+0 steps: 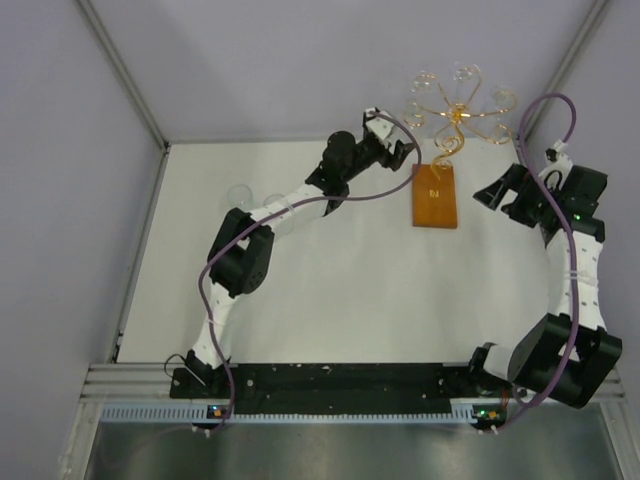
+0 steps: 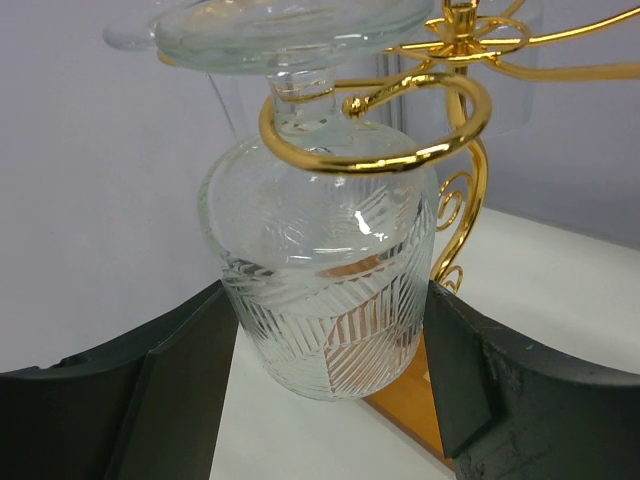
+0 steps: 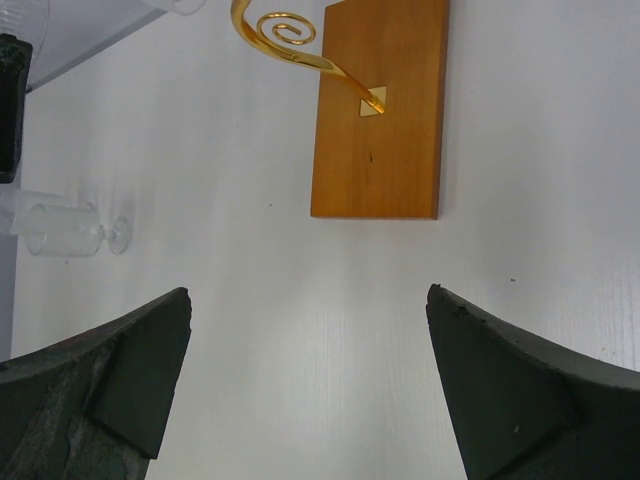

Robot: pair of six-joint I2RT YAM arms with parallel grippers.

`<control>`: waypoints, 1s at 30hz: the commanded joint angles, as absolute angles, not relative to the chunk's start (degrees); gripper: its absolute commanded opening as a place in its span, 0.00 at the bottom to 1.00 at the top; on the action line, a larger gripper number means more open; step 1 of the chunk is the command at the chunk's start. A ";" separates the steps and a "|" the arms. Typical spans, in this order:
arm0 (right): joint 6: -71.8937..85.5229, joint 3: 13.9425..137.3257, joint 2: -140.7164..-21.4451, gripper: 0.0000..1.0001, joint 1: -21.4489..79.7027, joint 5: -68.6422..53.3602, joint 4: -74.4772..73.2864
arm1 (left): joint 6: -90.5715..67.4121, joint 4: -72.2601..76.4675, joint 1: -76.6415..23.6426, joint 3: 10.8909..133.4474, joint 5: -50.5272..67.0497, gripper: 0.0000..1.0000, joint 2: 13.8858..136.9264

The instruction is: Take the wine glass off the wine glass rack

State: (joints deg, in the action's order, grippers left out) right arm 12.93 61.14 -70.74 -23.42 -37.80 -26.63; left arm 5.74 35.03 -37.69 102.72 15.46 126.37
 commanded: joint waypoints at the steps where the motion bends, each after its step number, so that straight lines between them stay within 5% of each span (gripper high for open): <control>1: 11.69 64.60 -71.19 0.99 -23.64 -38.58 -26.19 | 5.80 38.85 -37.79 108.98 11.34 0.00 126.82; 30: 6.68 64.87 -64.16 0.99 -23.64 -38.14 -28.56 | 7.03 43.59 -39.11 97.75 21.80 0.00 119.64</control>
State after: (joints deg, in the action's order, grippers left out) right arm 9.34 62.00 -67.92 -23.42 -37.71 -28.56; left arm 7.60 36.95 -39.09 102.52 21.82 128.86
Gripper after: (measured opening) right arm 0.987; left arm 0.739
